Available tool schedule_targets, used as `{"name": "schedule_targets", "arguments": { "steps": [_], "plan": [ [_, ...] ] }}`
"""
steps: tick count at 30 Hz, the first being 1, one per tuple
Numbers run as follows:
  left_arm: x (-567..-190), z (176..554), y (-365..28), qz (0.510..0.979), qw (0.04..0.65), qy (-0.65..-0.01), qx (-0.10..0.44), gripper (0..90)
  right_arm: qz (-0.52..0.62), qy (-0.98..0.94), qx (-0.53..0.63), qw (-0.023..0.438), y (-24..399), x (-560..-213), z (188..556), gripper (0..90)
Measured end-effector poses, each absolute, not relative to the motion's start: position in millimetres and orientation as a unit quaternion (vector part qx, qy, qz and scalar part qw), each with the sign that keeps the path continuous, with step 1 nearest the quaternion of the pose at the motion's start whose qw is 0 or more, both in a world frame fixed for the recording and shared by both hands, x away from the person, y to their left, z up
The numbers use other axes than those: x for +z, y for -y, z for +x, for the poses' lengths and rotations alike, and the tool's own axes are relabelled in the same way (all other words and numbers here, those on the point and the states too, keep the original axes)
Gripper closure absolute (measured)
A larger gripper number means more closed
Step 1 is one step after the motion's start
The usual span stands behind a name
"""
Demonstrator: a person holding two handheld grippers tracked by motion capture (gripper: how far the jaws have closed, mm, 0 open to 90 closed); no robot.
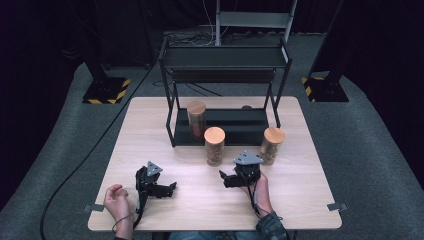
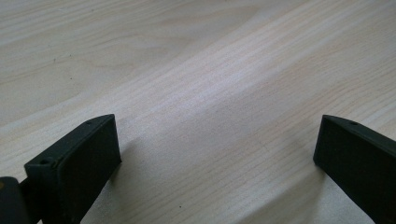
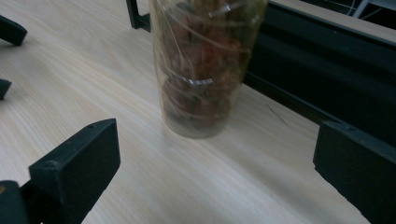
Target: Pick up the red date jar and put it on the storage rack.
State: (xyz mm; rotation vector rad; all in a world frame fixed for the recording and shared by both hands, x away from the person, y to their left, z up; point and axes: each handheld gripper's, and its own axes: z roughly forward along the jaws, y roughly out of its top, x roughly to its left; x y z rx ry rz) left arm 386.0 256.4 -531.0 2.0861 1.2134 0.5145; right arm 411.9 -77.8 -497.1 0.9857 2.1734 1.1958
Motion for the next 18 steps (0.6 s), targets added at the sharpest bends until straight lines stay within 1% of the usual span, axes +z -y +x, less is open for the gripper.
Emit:
{"name": "schedule_targets", "arguments": {
  "steps": [2, 7, 18],
  "plan": [
    [-531.1, 386.0, -256.4, 0.798, 0.331, -0.464, 0.197, 0.0, 0.351, -0.793, 0.437, 0.239, 72.1, -495.9, 417.0, 0.0],
    [-531.1, 385.8, -256.3, 0.797, 0.331, -0.465, 0.197, 0.0, 0.338, -0.794, 0.45, 0.231, 59.2, -493.1, 432.4, 0.0],
    [-531.3, 385.2, -256.1, 0.795, 0.331, -0.467, 0.199, 0.0, 0.319, -0.793, 0.465, 0.229, 33.9, -493.8, 459.2, 0.0]
  ]
}}
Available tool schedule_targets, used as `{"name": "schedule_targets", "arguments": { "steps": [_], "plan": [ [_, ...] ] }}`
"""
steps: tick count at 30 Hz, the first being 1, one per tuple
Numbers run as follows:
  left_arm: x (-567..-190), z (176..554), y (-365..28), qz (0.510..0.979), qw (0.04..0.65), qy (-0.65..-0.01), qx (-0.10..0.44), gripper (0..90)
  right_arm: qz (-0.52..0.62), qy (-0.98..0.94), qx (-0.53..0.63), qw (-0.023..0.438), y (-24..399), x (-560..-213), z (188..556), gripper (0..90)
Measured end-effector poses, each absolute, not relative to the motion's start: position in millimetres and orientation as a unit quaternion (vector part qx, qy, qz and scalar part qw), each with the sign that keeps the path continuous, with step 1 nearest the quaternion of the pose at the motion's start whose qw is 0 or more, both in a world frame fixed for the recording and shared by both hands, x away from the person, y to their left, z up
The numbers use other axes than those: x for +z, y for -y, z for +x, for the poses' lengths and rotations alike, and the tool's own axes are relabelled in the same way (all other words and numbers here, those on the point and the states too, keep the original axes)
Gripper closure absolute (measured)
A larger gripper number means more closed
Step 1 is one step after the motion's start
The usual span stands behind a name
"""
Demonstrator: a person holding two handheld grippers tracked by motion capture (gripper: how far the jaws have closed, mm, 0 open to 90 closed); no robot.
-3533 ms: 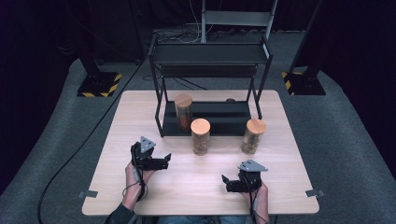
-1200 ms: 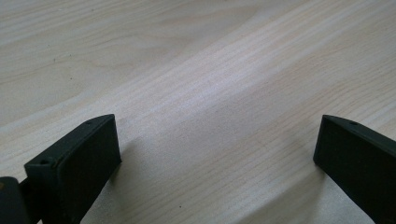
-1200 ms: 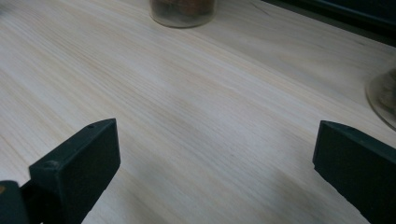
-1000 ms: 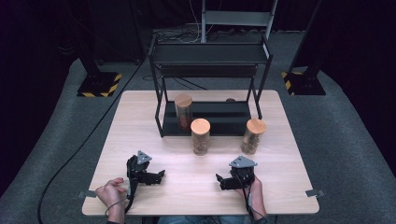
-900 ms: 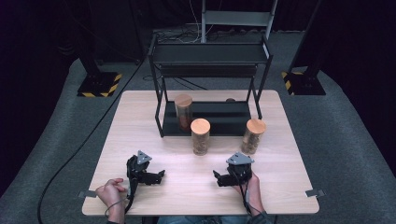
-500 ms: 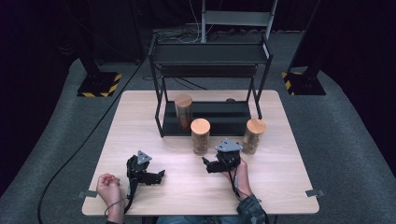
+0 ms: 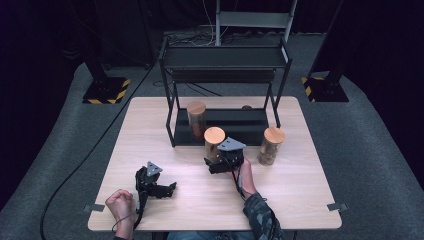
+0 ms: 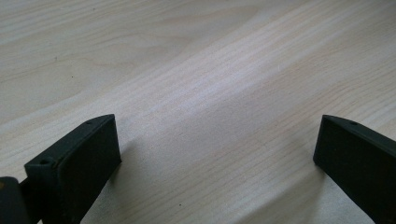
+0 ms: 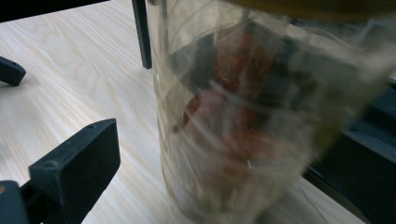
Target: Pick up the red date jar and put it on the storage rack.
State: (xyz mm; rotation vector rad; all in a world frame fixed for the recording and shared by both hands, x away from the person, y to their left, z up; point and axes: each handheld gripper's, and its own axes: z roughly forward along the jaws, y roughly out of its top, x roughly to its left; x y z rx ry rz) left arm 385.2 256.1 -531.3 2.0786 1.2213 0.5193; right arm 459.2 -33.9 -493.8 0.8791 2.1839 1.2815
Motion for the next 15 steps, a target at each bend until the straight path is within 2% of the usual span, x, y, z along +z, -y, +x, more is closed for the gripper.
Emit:
{"name": "schedule_targets", "arguments": {
  "steps": [15],
  "plan": [
    [-531.3, 384.5, -255.6, 0.793, 0.33, -0.471, 0.2, 0.0, 0.321, -0.779, 0.489, 0.227, 29.0, -505.0, 473.6, 1.4]
  ]
}}
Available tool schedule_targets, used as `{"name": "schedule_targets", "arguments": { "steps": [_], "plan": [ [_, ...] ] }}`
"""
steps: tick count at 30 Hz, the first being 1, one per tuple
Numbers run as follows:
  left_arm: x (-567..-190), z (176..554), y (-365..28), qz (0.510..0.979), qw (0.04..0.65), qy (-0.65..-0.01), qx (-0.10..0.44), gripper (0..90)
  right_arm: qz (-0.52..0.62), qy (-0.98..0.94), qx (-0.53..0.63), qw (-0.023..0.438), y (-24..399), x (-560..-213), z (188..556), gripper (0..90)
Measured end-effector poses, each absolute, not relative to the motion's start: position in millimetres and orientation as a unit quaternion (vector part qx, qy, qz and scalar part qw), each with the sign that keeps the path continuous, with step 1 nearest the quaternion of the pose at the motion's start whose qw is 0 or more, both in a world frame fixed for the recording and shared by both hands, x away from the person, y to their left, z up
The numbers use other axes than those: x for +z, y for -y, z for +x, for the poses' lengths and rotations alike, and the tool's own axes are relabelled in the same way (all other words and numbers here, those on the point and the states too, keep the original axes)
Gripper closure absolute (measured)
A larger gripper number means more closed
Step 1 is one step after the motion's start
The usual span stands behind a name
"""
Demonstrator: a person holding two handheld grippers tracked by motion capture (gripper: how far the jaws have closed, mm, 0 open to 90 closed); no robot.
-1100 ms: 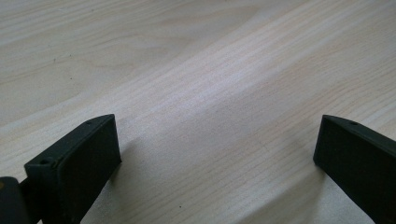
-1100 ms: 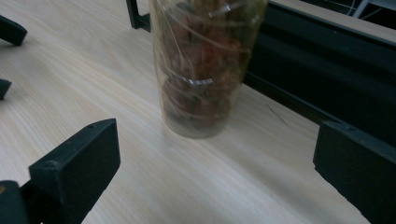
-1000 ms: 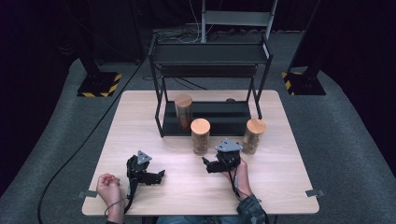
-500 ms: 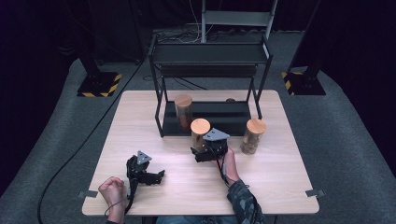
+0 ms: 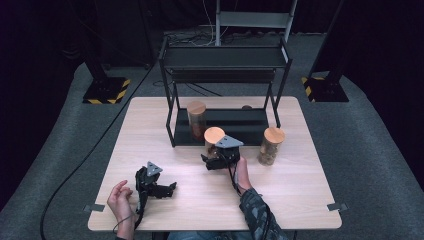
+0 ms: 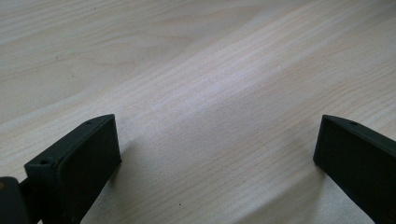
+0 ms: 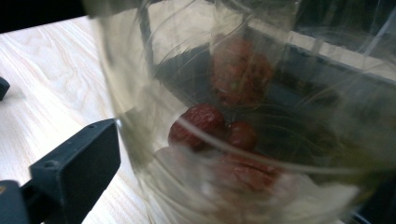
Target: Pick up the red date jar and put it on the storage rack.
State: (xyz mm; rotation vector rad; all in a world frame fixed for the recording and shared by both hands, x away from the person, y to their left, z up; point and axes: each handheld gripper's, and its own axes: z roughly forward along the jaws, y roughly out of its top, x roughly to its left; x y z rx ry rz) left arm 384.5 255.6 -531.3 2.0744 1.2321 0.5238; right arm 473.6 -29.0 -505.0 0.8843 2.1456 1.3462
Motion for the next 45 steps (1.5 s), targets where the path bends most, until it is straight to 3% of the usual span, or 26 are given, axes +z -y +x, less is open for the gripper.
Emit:
{"name": "schedule_targets", "arguments": {
  "steps": [8, 45],
  "plan": [
    [-531.3, 384.4, -255.6, 0.793, 0.33, -0.472, 0.201, 0.0, 0.323, -0.77, 0.507, 0.214, 34.1, -505.2, 474.9, 23.3],
    [-531.3, 382.5, -254.4, 0.787, 0.327, -0.481, 0.204, 0.0, 0.334, -0.765, 0.506, 0.219, 39.3, -495.1, 471.3, 24.3]
  ]
}}
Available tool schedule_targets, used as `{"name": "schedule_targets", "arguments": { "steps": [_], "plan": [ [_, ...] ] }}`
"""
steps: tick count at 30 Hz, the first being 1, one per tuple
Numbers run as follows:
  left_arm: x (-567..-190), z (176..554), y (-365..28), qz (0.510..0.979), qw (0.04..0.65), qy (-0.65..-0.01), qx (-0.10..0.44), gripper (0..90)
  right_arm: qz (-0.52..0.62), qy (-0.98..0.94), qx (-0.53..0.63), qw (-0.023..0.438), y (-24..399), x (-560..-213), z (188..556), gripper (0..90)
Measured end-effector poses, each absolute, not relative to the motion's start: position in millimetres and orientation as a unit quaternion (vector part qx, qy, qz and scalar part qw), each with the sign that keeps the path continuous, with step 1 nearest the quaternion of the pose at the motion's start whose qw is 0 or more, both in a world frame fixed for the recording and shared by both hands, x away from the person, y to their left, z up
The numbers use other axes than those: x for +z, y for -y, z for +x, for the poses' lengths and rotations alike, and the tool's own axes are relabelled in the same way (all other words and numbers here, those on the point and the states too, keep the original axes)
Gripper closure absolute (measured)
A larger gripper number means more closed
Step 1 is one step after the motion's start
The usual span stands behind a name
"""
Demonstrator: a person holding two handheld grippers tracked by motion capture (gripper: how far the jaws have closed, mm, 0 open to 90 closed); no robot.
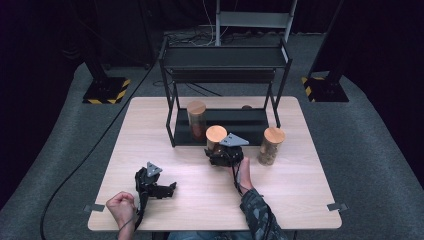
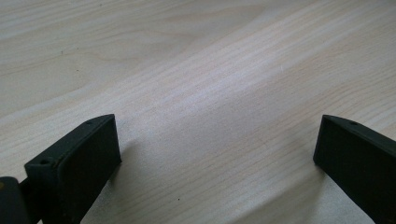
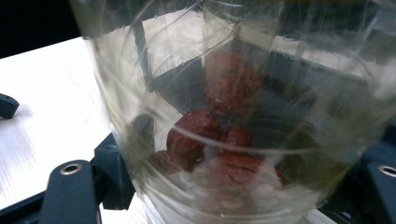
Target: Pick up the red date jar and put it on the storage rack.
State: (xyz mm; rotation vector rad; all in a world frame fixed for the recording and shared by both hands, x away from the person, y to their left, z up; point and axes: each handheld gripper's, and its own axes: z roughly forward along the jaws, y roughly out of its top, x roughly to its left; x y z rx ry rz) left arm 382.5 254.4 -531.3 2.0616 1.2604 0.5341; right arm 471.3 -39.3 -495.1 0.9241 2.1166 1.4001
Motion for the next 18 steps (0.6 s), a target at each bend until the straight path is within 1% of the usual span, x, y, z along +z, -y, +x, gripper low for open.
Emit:
{"name": "schedule_targets", "arguments": {
  "steps": [13, 18],
  "plan": [
    [-531.3, 381.2, -253.7, 0.787, 0.327, -0.481, 0.204, 0.0, 0.347, -0.758, 0.504, 0.226, 49.5, -486.7, 471.8, 24.3],
    [-531.3, 378.9, -252.2, 0.807, 0.334, -0.447, 0.192, 0.0, 0.35, -0.755, 0.506, 0.228, 52.1, -484.9, 472.4, 24.3]
  ]
}}
